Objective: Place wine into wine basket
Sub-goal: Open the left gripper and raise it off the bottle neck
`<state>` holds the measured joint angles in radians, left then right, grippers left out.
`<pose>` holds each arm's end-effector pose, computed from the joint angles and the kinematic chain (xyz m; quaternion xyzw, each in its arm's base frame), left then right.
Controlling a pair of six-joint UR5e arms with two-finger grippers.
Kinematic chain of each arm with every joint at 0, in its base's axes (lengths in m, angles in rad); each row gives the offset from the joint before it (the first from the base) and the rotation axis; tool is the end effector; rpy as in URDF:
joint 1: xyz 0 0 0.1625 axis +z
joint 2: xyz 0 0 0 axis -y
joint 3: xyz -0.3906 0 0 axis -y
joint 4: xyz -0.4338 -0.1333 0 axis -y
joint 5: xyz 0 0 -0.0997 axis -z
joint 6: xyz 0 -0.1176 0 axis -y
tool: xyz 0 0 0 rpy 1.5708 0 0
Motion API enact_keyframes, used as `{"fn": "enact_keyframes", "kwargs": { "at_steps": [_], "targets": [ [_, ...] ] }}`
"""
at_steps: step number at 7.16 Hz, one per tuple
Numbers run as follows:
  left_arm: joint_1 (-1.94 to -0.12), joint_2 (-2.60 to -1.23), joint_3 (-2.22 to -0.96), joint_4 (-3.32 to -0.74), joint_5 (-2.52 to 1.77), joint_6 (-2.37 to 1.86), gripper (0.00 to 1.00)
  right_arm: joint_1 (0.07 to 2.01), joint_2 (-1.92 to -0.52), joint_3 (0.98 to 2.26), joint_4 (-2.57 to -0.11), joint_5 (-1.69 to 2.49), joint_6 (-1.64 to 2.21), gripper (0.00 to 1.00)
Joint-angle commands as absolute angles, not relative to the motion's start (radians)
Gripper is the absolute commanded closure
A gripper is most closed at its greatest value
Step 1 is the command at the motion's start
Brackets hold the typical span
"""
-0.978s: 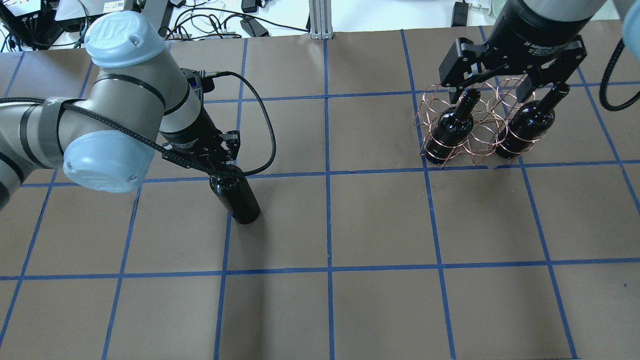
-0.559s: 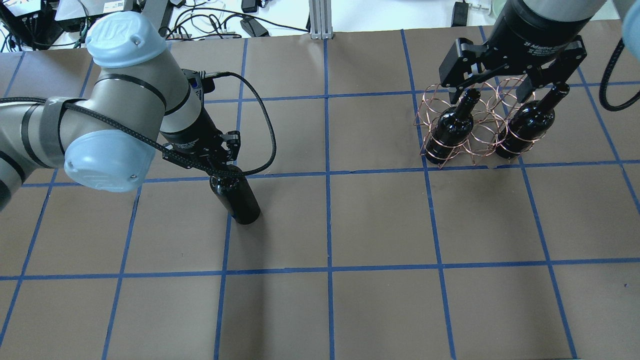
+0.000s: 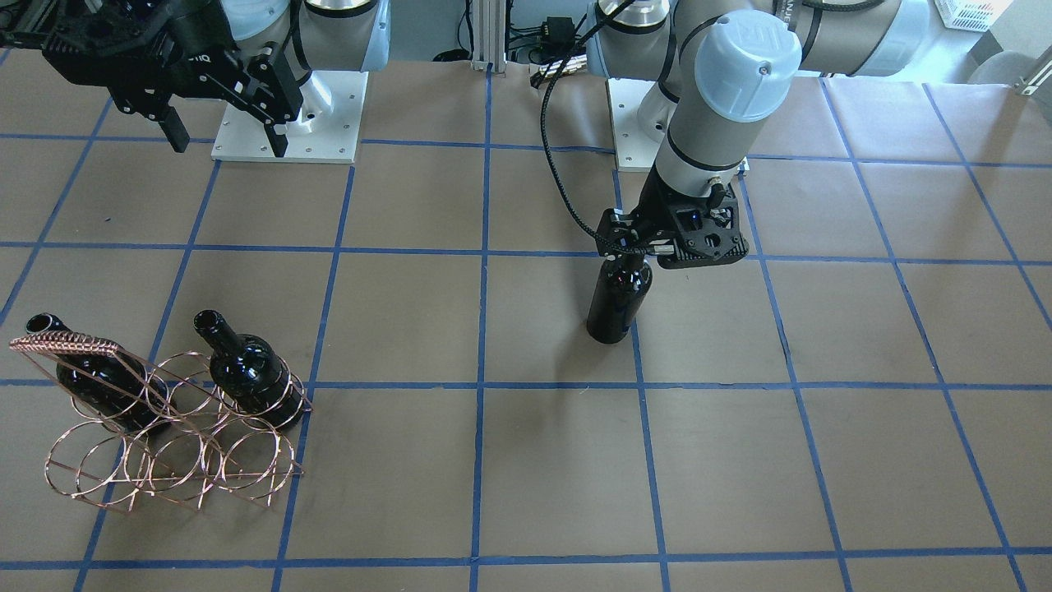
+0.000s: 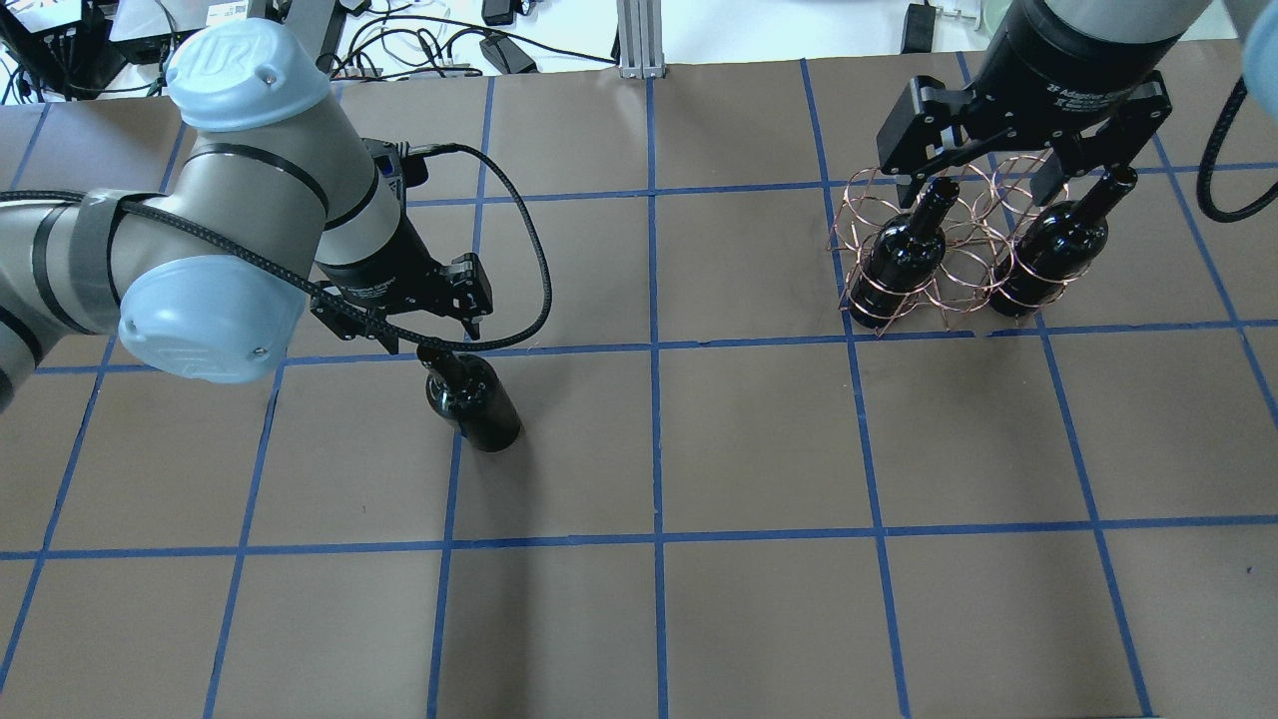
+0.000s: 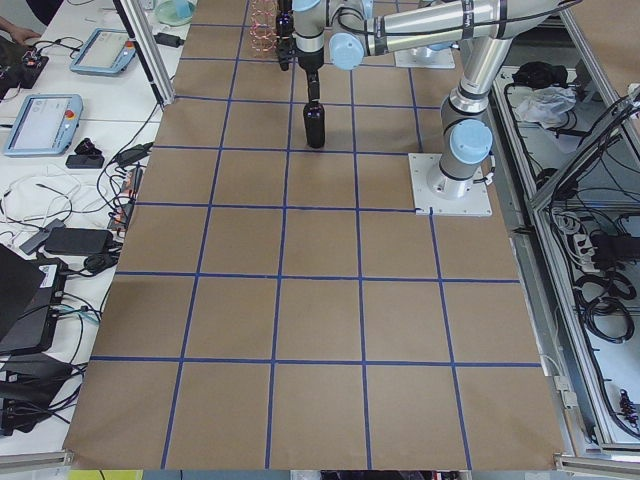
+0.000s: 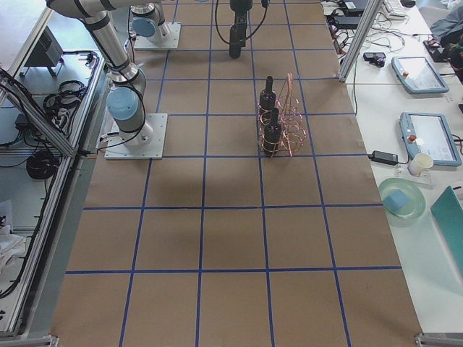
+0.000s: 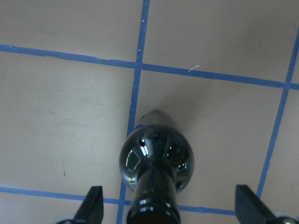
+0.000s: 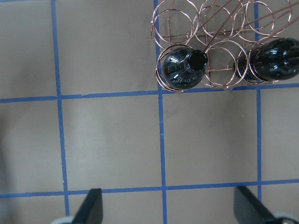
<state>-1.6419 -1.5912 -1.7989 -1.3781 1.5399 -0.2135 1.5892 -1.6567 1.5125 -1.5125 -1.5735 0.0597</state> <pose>-0.1736 -0.5104 0.3234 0.0715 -0.9969 -0.0298 0.0113 0.1423 -0.5027 0.5054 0.0207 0.9989 -0.0430 0.0003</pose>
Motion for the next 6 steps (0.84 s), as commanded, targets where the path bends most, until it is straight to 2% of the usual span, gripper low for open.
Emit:
{"fn": "enact_keyframes", "kwargs": {
  "at_steps": [1, 4, 6],
  "targets": [
    [-1.632, -1.589, -1.676, -1.491, 1.543, -0.215, 0.0, 1.589, -1.657, 1.513, -1.514, -1.574, 0.061, 0.0],
    [-1.527, -1.586, -1.488, -1.577, 1.54, -0.111, 0.0, 1.589, -1.657, 1.513, -1.514, -1.574, 0.06, 0.0],
    [-1.357, -1.591, -1.466, -1.585, 1.543, 0.107, 0.0, 1.591, -1.658, 1.511, -1.516, -1.571, 0.069, 0.0]
  ]
}}
